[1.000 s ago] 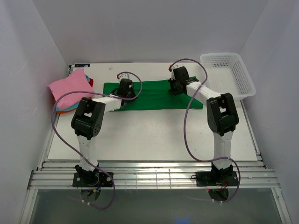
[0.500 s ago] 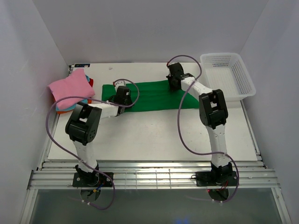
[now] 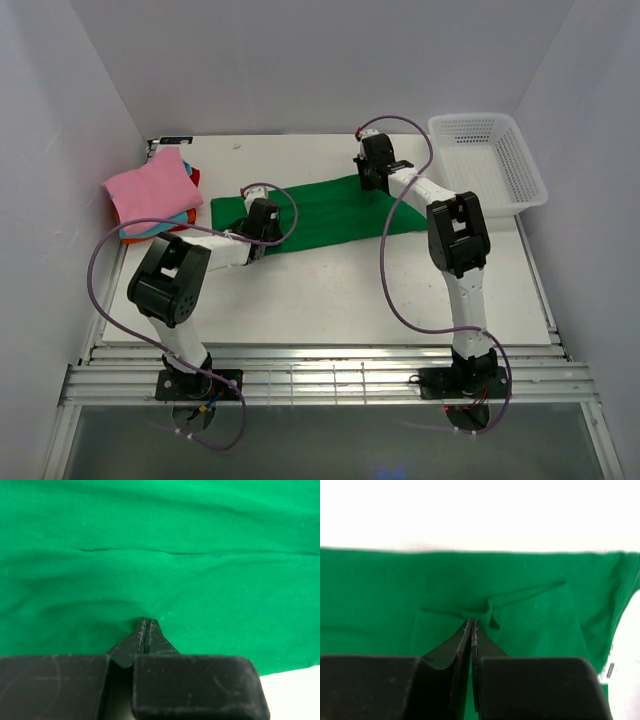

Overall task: Fold and stack the t-shirts
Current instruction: Fold the tshirt

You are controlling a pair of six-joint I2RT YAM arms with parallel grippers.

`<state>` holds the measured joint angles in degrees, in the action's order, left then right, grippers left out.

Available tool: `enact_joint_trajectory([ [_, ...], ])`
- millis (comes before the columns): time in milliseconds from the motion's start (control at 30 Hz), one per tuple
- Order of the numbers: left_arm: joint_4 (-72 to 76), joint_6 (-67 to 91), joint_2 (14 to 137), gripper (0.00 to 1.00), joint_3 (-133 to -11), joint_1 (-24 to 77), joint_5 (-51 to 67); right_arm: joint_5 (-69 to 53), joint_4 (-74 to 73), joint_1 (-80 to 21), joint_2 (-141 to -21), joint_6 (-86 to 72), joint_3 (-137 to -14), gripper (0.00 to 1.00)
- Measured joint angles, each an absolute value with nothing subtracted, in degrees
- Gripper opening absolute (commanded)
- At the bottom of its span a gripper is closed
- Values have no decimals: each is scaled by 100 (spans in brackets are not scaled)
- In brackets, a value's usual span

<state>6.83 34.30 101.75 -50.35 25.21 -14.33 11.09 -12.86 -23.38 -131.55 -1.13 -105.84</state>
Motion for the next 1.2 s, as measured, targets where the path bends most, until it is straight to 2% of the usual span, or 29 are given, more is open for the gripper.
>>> enact_joint_trajectory([
  [267,397,3680,9896,0,-4821,2834,-1785,1240,-1094,-2342,-11784,-121,-9413,14],
  [500,-91,4176,9378,0,-4394,3614,-2163,1455,-1063,-2383,-9880,-314,-8149,15],
  [633,-285,4582,9236,0,-4270,4058,-2443,1492,-1192,-2449,-9306,-510,-7516,16],
  [967,-1361,5961,9308,0,-4558,5655,-3413,1542,-1715,-2742,-8479,-1111,-6165,16],
  [1200,-2202,6514,10112,0,-5616,6484,-3863,1817,-1586,-2746,-8936,-1229,-6097,12],
])
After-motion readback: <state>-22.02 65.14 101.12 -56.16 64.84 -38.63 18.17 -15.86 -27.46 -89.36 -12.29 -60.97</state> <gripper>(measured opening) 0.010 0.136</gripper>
